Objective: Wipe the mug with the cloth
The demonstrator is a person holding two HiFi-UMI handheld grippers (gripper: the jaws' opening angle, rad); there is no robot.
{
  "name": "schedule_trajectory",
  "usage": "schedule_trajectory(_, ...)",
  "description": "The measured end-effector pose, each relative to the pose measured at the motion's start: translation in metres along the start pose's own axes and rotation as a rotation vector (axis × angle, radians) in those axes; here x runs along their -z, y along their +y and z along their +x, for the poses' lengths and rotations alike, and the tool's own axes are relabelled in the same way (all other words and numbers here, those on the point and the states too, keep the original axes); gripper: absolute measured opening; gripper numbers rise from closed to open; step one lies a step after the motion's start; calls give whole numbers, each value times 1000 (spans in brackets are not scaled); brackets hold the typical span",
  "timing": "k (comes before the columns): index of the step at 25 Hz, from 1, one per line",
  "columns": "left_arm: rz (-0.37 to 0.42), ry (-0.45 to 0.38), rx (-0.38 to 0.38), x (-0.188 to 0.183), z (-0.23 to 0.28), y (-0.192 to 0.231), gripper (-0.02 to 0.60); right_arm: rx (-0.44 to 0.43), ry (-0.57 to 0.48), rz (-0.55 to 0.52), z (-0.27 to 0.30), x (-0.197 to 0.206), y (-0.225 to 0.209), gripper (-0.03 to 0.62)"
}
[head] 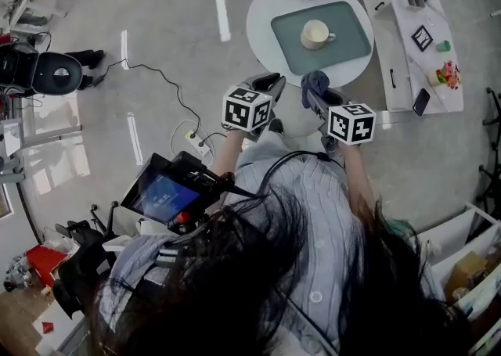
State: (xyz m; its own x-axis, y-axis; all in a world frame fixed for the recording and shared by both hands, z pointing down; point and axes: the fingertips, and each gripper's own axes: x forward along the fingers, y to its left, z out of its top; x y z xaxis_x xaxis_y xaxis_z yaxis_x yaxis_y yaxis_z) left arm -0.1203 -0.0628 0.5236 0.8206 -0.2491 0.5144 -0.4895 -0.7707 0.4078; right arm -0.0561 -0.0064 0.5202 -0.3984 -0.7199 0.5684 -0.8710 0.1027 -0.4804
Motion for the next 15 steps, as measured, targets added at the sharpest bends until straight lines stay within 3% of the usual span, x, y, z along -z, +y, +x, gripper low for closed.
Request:
schedule_trajectory(6, -24, 36, -14, 5, 12, 9, 63, 12, 54, -75, 25, -8, -21, 95)
schedule_trajectory(15, -91, 15, -90, -5, 26, 24, 63, -75, 163, -136, 73, -21, -42, 95)
